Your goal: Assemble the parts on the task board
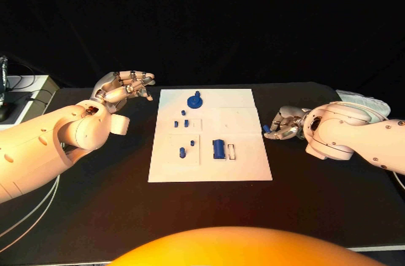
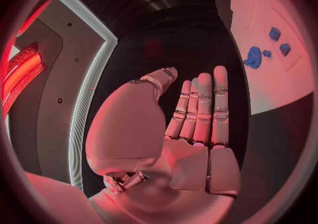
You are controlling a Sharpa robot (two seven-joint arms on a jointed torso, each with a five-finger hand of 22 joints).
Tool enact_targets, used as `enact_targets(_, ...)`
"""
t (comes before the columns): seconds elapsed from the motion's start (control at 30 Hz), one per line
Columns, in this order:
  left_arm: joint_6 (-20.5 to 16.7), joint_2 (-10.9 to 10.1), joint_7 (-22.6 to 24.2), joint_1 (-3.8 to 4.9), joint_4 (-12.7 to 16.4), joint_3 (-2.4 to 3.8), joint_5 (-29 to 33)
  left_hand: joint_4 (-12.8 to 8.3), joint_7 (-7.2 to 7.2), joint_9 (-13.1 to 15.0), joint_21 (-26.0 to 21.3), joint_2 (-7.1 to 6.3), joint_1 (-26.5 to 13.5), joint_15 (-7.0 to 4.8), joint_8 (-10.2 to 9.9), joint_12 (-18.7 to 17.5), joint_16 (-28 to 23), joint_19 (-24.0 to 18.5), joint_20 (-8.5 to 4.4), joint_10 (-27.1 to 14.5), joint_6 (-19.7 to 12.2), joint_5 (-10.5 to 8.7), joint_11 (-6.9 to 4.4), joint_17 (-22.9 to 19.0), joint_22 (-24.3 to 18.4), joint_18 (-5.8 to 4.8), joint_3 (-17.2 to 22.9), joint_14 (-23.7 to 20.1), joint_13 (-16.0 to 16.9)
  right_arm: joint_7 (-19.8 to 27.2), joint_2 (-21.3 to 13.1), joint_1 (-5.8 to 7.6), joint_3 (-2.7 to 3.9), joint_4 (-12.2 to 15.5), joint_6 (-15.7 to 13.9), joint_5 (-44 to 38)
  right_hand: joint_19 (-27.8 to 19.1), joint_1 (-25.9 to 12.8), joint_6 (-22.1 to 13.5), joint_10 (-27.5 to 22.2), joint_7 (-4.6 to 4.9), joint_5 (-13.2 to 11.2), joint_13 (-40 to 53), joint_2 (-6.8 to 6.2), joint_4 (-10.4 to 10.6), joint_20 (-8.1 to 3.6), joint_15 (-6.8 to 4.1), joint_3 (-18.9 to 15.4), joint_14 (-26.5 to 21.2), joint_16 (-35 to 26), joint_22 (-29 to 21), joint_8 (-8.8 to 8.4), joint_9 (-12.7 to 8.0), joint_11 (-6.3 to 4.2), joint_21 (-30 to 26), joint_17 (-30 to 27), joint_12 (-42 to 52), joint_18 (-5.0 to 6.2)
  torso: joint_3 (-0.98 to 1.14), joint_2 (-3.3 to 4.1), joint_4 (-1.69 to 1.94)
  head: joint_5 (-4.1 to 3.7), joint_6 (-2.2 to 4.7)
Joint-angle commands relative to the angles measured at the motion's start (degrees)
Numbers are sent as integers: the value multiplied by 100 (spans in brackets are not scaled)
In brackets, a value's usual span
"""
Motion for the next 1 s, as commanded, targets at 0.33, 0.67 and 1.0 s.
enact_targets(0.33, 99, 18, 28, -1, 16, 4, 31, 51, 13, -13, -28, 37, 23, -4, 16, -21, 6, 55, -6, 32, -48, -13, 13, 10, -10, 78, 3, -14, -10, 43, 364, -64, -16, 192, 9, 694, 437, -151, 5, 590, -41, -42, 1505, -14, -580, -22, -20, 584, 609, 37, 1329, 27, 8, -30, -59, 1510, 12, -83, -1, 10, 2, 10, -4)
enact_targets(0.67, 107, 9, 23, -1, 18, 4, 31, 51, 13, -13, -28, 37, 23, -4, 16, -21, 6, 55, -6, 32, -48, -13, 13, 10, -10, 78, 3, -14, -10, 42, 701, -285, -32, 156, 2, 919, 428, -386, 0, 590, -39, 124, 1505, -38, -553, -25, -19, 427, 609, 37, 1318, 37, 10, -28, -106, 1510, 12, -75, 7, 14, -1, 37, -15)
enact_targets(1.0, 114, 11, 20, -1, 22, 4, 31, 58, 16, -17, -33, 43, 29, -2, 16, -26, 7, 61, -6, 27, -53, -14, 17, 11, -14, 78, 1, -15, -15, 42, 908, -313, -33, 134, 31, 964, 427, -537, 6, 590, -36, 78, 1505, -32, -473, -23, -16, 317, 609, 37, 1315, 31, -5, -25, -119, 1510, 12, -73, 9, 15, -5, 36, -15)
